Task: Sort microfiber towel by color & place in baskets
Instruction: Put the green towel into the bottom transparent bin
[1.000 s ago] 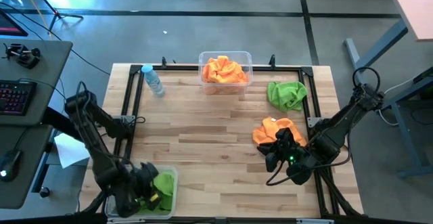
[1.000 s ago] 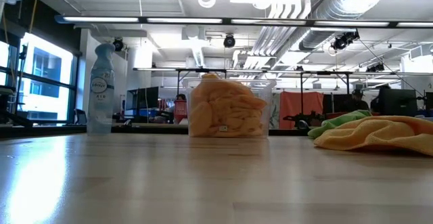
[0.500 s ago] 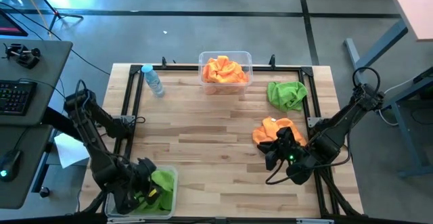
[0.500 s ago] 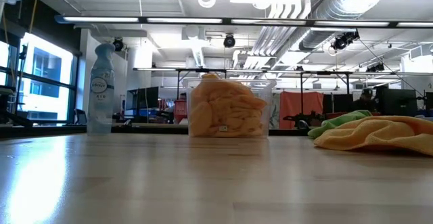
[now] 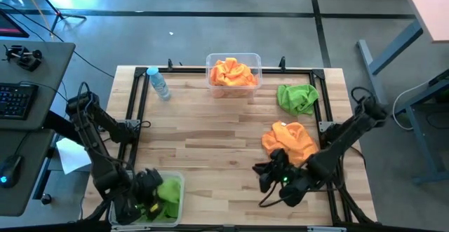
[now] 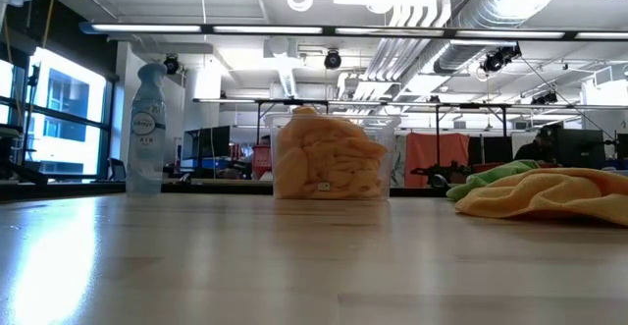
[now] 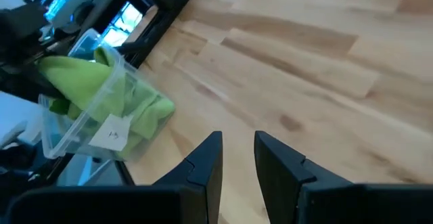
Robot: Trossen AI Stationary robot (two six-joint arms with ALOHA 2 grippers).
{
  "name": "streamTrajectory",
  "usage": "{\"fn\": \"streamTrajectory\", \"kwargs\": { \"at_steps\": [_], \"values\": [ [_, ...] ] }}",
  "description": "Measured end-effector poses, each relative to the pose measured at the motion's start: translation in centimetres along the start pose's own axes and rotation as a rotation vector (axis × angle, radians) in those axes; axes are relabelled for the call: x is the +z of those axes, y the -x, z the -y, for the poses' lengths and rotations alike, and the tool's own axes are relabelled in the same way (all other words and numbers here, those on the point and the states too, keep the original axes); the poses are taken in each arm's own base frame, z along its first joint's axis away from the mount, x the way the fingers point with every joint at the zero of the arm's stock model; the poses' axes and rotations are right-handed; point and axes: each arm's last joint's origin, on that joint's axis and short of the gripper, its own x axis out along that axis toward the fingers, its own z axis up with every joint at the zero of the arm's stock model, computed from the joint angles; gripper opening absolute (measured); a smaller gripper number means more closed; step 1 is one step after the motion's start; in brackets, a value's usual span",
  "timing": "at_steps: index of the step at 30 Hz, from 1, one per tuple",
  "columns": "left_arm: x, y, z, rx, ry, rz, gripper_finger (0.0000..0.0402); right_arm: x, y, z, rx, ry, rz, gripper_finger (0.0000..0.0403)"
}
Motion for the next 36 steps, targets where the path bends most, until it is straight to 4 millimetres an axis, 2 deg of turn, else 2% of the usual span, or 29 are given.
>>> {"fn": "streamTrajectory", "kwargs": {
  "at_steps": [3, 7, 9, 12, 16, 25, 31, 36],
  "values": [
    [-0.2, 0.0, -0.8, 0.1, 0.002, -0.119, 0.0119, -0.9, -0.8, -0.5, 0.029, 0.016, 0.002, 0.008],
    [-0.1, 0.4, -2.6, 0.273, 0.066, -0.071, 0.0119, -1.5, -1.6, -1.3, 0.077, 0.021, 0.011, 0.008],
    [-0.1, 0.3, -1.9, 0.19, 0.034, -0.056, 0.0119, -1.5, -1.8, -1.6, 0.098, 0.029, 0.016, 0.008],
    [-0.3, 0.4, -0.6, 0.053, -0.142, -0.082, 0.0119, -1.4, -1.9, -1.9, 0.12, 0.043, 0.019, 0.008],
    [-0.1, 0.4, -1.3, 0.12, -0.103, -0.039, 0.0119, -1.2, -2.0, -2.0, 0.132, 0.048, 0.027, 0.008],
    [0.7, 0.0, -1.1, 0.11, -0.135, -0.003, 0.0119, -1.0, -2.2, -2.0, 0.131, 0.045, 0.029, 0.008],
    [1.1, -0.1, -1.0, 0.112, -0.096, 0.003, 0.0121, -1.0, -2.2, -2.0, 0.131, 0.067, 0.03, 0.008],
    [1.1, -0.1, -0.9, 0.1, -0.083, 0.001, 0.0159, -1.0, -2.2, -2.0, 0.131, 0.07, 0.029, 0.008]
  ]
}}
